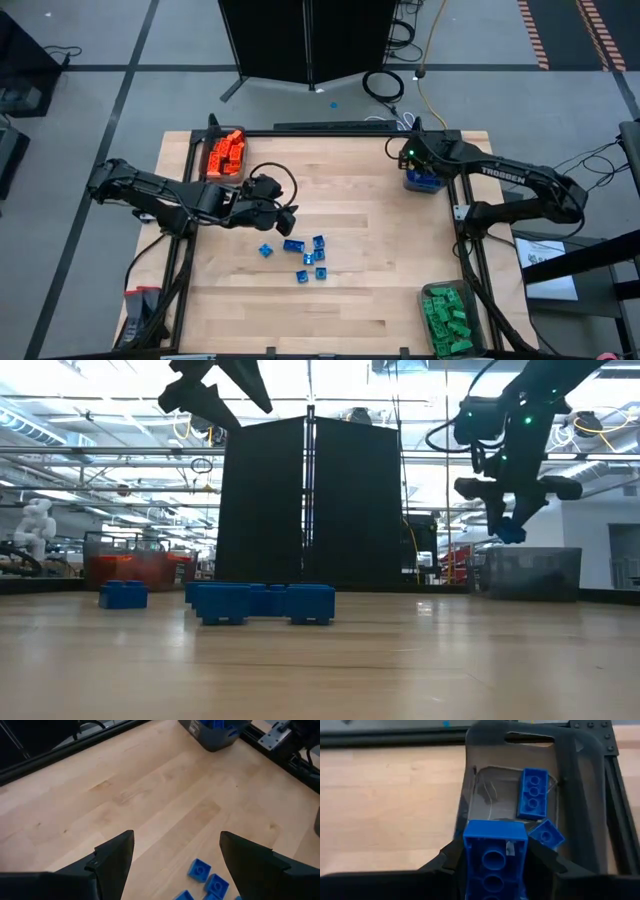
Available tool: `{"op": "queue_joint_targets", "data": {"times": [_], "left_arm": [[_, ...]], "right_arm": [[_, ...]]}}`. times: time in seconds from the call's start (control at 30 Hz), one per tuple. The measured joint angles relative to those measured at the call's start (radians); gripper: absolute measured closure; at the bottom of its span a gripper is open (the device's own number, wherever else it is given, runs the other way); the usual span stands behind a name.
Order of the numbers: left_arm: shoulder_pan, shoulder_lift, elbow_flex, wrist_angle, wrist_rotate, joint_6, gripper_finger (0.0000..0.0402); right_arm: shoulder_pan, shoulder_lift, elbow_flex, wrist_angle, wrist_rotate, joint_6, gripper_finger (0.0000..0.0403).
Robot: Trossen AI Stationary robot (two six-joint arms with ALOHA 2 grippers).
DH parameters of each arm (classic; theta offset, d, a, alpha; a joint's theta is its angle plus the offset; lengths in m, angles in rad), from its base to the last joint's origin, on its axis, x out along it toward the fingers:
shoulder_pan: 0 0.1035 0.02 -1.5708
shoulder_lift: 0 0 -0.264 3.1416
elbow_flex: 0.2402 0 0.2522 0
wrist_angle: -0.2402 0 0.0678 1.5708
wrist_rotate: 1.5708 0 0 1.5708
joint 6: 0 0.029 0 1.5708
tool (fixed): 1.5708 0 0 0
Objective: Sort blocks
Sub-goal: Put the blue game piece into the top right black bin
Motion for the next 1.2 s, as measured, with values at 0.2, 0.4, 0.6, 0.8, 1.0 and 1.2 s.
{"op": "queue_joint_targets", "data": {"times": [0.2, 0.4, 0.6, 0.8, 1.0, 1.2], "left_arm": [[0.0, 0.0, 0.0, -0.001, -0.001, 0.007, 0.0105], [0.0, 0.001, 0.0, -0.042, 0.001, 0.045, 0.0105], [-0.018, 0.006, -0.007, -0.063, 0.063, 0.131, 0.0105], [-0.12, 0.095, -0.053, -0.06, 0.203, 0.263, 0.0105], [-0.201, 0.24, -0.154, 0.037, 0.195, 0.399, 0.0105], [-0.196, 0.333, -0.182, 0.097, 0.183, 0.509, 0.0105]], "right_arm": [[-0.023, 0.0, 0.0, -0.016, -0.017, -0.058, 0.0224], [-0.054, 0.0, 0.0, -0.022, -0.041, -0.051, 0.0082], [-0.057, -0.007, 0.0, 0.011, -0.104, -0.115, 0.0065], [-0.025, -0.075, 0.001, 0.155, -0.207, -0.241, 0.0075], [-0.012, -0.168, 0.002, 0.279, -0.299, -0.272, 0.0079], [-0.011, -0.235, 0.002, 0.285, -0.303, -0.273, 0.0079]]}}
